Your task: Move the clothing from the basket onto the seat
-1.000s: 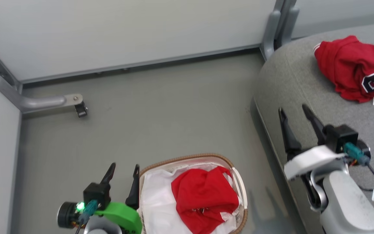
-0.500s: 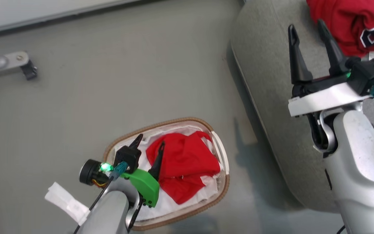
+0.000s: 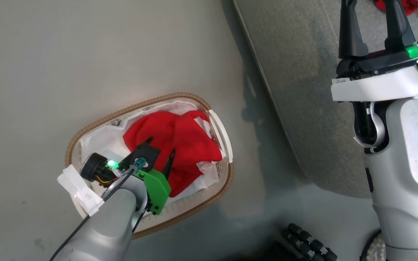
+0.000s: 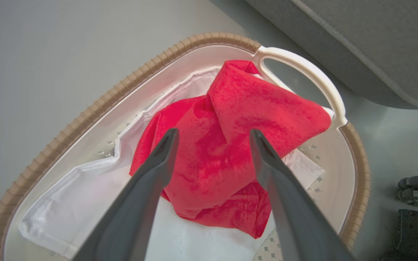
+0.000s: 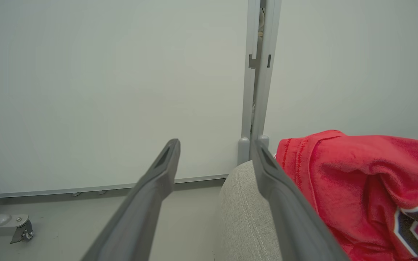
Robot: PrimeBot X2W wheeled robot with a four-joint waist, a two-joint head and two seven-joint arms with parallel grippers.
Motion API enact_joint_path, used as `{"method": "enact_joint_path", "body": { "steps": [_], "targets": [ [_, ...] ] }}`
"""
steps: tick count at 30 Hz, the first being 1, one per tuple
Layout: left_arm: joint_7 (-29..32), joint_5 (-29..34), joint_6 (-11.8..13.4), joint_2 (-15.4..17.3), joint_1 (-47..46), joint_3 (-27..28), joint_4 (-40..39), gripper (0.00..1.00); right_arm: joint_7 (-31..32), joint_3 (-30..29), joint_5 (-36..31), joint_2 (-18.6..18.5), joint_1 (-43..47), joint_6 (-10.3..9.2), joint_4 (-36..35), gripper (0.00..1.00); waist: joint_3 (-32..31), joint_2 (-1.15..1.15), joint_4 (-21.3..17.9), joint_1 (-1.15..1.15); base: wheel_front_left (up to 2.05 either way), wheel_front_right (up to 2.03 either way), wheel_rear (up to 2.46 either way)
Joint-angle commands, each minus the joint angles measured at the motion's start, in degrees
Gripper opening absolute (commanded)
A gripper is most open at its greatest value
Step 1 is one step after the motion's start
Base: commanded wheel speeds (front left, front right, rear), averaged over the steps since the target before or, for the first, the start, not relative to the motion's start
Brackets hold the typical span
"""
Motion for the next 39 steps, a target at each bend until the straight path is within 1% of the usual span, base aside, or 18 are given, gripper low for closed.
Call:
{"method": "enact_joint_path", "body": {
  "steps": [1,7,9,14,15,19,25,27,33,34,36,39],
  "targets": [
    [-0.04,-0.81,-0.12,0.87,-1.47,-0.76,1.20,1.00,-0.09,0.21,-0.31,0.28,-0.74,-0.08,-0.54,1.00,6.05,0.30,-4.11,-0.01,0.00,0.00,0.00],
    [-0.04,-1.67,-0.13,2.14,-4.37,-6.69,6.67,1.00,-0.09,0.13,-0.32,0.75,-1.49,-0.08,-1.86,1.00,9.43,0.30,-5.57,-0.01,0.00,0.00,0.00],
    [-0.04,-1.66,-0.13,2.04,-4.90,-8.56,7.91,1.00,-0.09,-0.52,-0.58,0.81,-1.34,-0.08,-2.27,1.00,10.14,0.30,-5.30,-0.01,0.00,0.00,0.00],
    [-0.04,0.75,-0.13,2.50,-7.44,-13.30,9.71,1.00,-0.10,-2.17,-0.86,0.85,-0.72,-0.08,-3.31,1.00,11.65,0.30,-4.29,-0.01,0.00,0.00,0.00],
    [-0.04,1.32,0.16,2.60,-7.68,-13.86,9.89,1.00,-0.09,-2.37,-0.96,0.83,-0.59,-0.08,-3.47,1.00,11.84,0.30,-4.11,-0.01,0.00,0.00,0.00],
    [-0.04,4.06,3.37,2.89,-9.22,-16.02,9.48,1.00,-0.09,-3.61,-1.39,0.68,-0.39,-0.08,-4.33,1.00,13.03,0.30,-3.15,-0.01,0.02,0.02,0.02],
    [-0.04,6.56,7.23,3.49,-10.60,-17.62,8.34,1.00,-0.09,-4.13,-2.23,0.79,-0.15,-0.08,-4.93,1.00,14.23,0.30,-1.76,-0.01,0.04,0.04,0.04],
    [-0.04,6.80,7.91,3.68,-11.00,-17.85,8.14,1.00,-0.09,-4.17,-2.57,0.84,-0.15,-0.08,-5.20,1.00,14.56,0.30,-1.29,-0.01,0.06,0.06,0.06],
    [-0.04,5.61,8.53,3.79,-11.96,-16.92,5.92,1.00,-0.09,-4.57,-3.25,0.97,-0.44,-0.08,-5.60,1.00,15.34,0.30,-0.22,-0.01,0.03,0.03,0.03],
    [-0.04,5.62,8.28,3.87,-11.88,-16.85,5.70,0.91,-0.09,-4.64,-3.25,0.99,-0.53,-0.08,-5.61,1.00,15.41,0.30,-0.18,-0.01,0.00,0.00,0.00],
    [-0.04,5.18,7.70,3.92,-12.08,-16.45,4.70,0.00,-0.09,-4.57,-3.26,1.06,-0.68,-0.08,-5.57,1.00,15.49,0.30,-0.11,-0.01,0.00,0.00,0.00],
    [-0.04,4.42,6.87,4.17,-12.20,-15.76,3.99,0.00,-0.09,-4.26,-3.01,1.13,-0.95,-0.08,-5.24,1.00,15.42,0.30,-0.18,-0.01,0.00,0.00,0.00]
  ]
}}
